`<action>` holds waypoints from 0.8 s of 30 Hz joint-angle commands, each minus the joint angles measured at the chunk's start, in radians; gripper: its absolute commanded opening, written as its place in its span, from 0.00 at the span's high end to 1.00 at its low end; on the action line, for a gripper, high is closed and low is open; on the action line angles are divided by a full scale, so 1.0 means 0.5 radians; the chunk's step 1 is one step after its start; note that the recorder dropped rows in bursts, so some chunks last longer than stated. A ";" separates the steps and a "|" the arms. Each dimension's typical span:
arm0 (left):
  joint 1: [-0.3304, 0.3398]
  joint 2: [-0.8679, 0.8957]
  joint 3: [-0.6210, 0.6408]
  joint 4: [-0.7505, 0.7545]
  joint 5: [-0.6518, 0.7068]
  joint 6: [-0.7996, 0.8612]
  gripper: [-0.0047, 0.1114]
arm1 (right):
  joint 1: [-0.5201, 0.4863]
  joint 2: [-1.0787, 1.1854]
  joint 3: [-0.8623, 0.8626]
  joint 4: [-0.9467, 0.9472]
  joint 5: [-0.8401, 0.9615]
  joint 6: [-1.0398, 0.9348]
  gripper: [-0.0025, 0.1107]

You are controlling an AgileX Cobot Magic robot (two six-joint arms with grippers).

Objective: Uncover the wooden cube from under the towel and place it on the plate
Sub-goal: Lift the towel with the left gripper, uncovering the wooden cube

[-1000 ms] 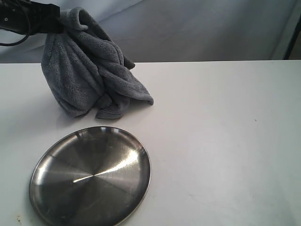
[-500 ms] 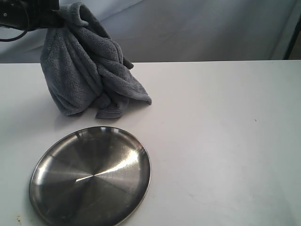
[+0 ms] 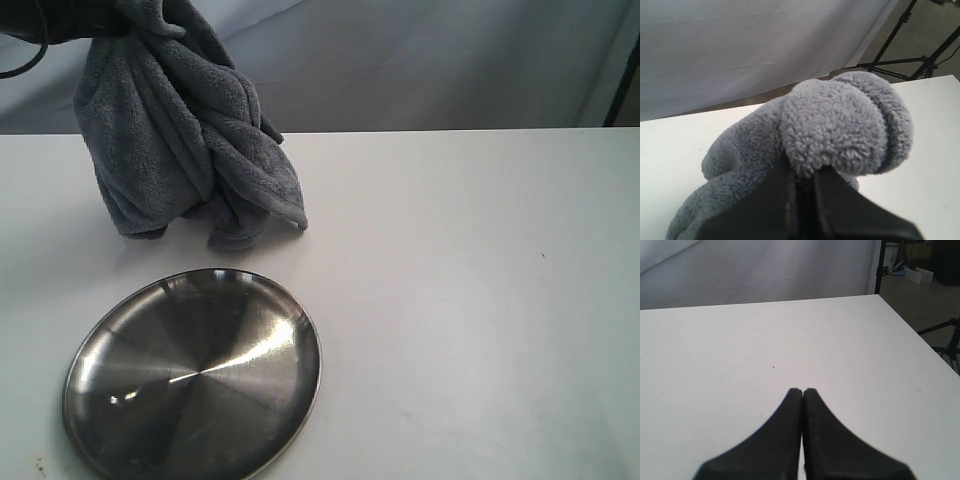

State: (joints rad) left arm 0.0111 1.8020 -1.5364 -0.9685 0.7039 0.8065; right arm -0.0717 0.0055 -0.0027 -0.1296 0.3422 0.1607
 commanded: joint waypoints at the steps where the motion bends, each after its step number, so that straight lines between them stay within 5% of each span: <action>1: -0.007 -0.053 -0.011 -0.092 -0.037 0.023 0.96 | -0.017 -0.011 0.005 0.002 -0.002 0.009 0.98; 24: -0.007 -0.127 -0.011 -0.078 -0.049 0.096 0.96 | -0.017 -0.011 0.005 0.002 -0.002 0.009 0.98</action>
State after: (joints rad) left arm 0.0111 1.7494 -1.5344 -0.9664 0.7024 0.8481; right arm -0.0717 0.0055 -0.0027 -0.1296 0.3422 0.1607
